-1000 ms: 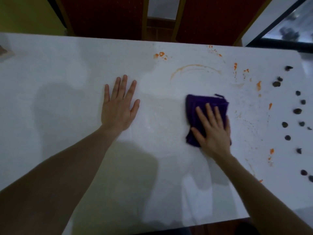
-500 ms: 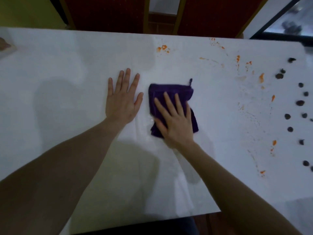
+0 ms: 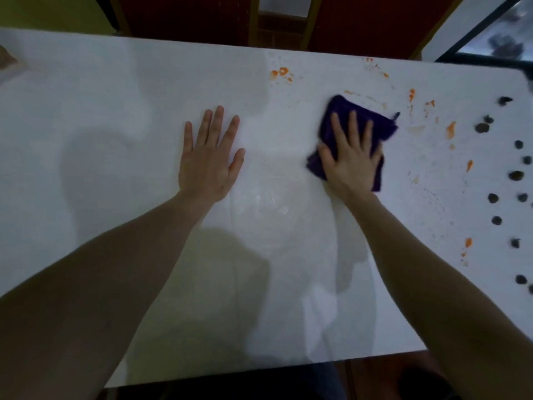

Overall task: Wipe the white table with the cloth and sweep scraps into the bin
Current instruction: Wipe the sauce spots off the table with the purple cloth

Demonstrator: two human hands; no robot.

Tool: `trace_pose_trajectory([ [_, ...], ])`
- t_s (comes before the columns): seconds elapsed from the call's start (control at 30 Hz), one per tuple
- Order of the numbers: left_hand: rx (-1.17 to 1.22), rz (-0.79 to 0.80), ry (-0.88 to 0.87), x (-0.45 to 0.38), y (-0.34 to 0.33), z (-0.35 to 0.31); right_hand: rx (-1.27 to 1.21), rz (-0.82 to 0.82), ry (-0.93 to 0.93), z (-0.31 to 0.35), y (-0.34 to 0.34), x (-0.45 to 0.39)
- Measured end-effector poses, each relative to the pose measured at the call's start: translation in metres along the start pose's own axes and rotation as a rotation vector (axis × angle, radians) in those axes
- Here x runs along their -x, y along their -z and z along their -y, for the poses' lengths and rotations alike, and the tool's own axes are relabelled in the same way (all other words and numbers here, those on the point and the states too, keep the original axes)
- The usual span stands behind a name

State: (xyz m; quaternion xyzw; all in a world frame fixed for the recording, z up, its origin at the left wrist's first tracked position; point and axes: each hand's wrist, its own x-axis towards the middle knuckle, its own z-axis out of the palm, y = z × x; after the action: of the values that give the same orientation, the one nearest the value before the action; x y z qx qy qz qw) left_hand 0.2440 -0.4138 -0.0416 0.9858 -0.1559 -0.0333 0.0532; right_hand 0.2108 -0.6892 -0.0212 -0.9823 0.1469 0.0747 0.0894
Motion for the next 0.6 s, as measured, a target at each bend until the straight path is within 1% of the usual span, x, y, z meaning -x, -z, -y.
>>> trace_pose_trajectory([
  [0.07, -0.006, 0.007, 0.004, 0.000, 0.000, -0.001, 0.018, -0.009, 0.115, 0.035, -0.008, 0.006],
  [0.17, 0.003, 0.020, 0.006, 0.000, 0.002, -0.002, 0.053, -0.006, 0.308, 0.065, -0.020, 0.057],
  [0.23, 0.015, 0.034, 0.007, 0.000, 0.002, -0.002, 0.043, 0.037, 0.412, 0.060, -0.025, 0.101],
  [0.3, 0.063, 0.045, 0.008, -0.001, 0.005, 0.000, 0.036, 0.078, 0.454, 0.035, -0.028, 0.139],
  [0.4, 0.193, 0.022, 0.004, -0.003, 0.015, 0.009, 0.032, 0.065, 0.382, -0.019, -0.023, 0.160],
  [0.47, 0.186, -0.012, -0.018, -0.004, 0.023, 0.021, 0.038, 0.061, 0.283, -0.045, -0.013, 0.141],
  [0.53, 0.149, -0.002, -0.013, -0.005, 0.025, 0.036, 0.026, 0.057, 0.149, -0.053, -0.004, 0.104],
  [0.6, 0.112, 0.019, 0.008, -0.003, 0.021, 0.047, 0.008, 0.036, 0.049, -0.039, 0.001, 0.059],
])
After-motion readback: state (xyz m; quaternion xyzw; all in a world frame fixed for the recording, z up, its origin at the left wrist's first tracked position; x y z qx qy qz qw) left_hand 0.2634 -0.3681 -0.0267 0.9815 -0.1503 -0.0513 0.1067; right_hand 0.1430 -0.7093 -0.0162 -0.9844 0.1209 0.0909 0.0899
